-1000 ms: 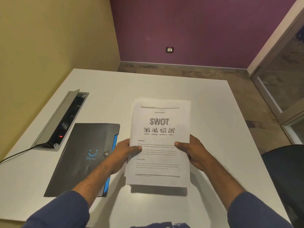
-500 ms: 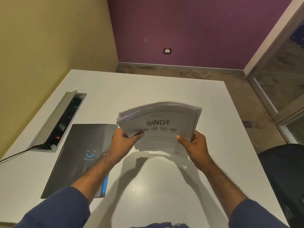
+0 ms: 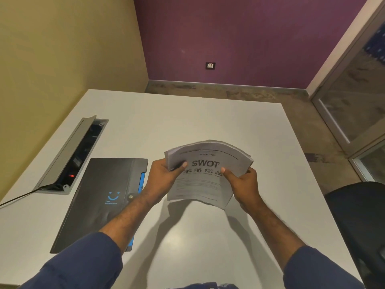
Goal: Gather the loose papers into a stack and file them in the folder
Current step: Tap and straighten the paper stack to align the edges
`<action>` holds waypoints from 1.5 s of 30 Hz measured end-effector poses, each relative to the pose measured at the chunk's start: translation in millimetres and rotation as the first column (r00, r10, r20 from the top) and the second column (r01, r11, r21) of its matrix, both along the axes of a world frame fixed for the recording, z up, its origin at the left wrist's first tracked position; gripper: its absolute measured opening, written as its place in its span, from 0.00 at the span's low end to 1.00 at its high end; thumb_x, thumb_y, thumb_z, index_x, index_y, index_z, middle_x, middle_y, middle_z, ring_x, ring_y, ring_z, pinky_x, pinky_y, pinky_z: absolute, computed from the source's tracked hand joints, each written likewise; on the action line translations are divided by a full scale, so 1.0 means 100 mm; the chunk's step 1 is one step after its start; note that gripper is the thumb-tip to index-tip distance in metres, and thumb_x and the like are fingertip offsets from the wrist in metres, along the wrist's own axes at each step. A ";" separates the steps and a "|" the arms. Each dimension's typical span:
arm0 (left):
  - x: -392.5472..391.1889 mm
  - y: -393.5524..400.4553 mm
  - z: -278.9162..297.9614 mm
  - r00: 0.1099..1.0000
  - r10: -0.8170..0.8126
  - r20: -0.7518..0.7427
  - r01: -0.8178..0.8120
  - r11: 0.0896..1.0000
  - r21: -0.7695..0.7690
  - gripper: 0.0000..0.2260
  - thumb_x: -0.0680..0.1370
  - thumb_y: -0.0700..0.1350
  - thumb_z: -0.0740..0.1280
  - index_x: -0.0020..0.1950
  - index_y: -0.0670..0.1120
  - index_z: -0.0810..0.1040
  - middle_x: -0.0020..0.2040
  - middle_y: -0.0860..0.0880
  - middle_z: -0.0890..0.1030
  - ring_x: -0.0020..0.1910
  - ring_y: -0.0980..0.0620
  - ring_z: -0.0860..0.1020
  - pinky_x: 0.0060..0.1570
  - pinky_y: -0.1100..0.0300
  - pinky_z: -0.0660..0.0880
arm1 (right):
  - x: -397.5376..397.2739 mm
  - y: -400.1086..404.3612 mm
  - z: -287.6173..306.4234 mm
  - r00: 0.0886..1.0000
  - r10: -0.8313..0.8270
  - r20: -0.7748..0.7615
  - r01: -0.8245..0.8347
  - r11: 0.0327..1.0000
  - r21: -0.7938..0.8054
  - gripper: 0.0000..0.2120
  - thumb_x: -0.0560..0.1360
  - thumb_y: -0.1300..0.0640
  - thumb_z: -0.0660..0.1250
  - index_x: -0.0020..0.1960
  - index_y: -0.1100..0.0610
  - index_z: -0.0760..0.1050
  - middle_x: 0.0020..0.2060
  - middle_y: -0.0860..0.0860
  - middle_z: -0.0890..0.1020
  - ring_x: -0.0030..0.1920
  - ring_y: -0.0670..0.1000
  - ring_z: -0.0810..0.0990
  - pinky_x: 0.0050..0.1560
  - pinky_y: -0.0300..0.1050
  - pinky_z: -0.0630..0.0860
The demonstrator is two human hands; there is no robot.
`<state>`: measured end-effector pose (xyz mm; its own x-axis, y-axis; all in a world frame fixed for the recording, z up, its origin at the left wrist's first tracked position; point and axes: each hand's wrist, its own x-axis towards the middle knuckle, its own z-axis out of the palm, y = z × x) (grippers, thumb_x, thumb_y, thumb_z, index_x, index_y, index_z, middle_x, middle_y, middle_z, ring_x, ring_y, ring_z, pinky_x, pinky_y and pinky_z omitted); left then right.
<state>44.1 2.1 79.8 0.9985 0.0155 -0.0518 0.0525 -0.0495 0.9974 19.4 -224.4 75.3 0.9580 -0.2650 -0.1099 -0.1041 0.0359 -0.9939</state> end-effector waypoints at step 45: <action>-0.09 -0.04 -0.32 0.829 0.189 -0.526 -0.451 0.782 -0.430 0.05 0.76 0.44 0.72 0.51 0.46 0.83 0.46 0.49 0.88 0.43 0.53 0.87 0.37 0.59 0.82 | -0.20 0.27 -0.27 0.969 0.191 -0.156 -0.063 0.803 0.593 0.23 0.71 0.61 0.72 0.65 0.54 0.76 0.58 0.53 0.84 0.58 0.54 0.83 0.49 0.49 0.82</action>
<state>35.2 -1.5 48.0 0.8041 0.1703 -0.5696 0.3948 0.5635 0.7257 -0.4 -197.2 48.2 0.9190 0.0319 -0.3930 -0.3397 0.5701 -0.7481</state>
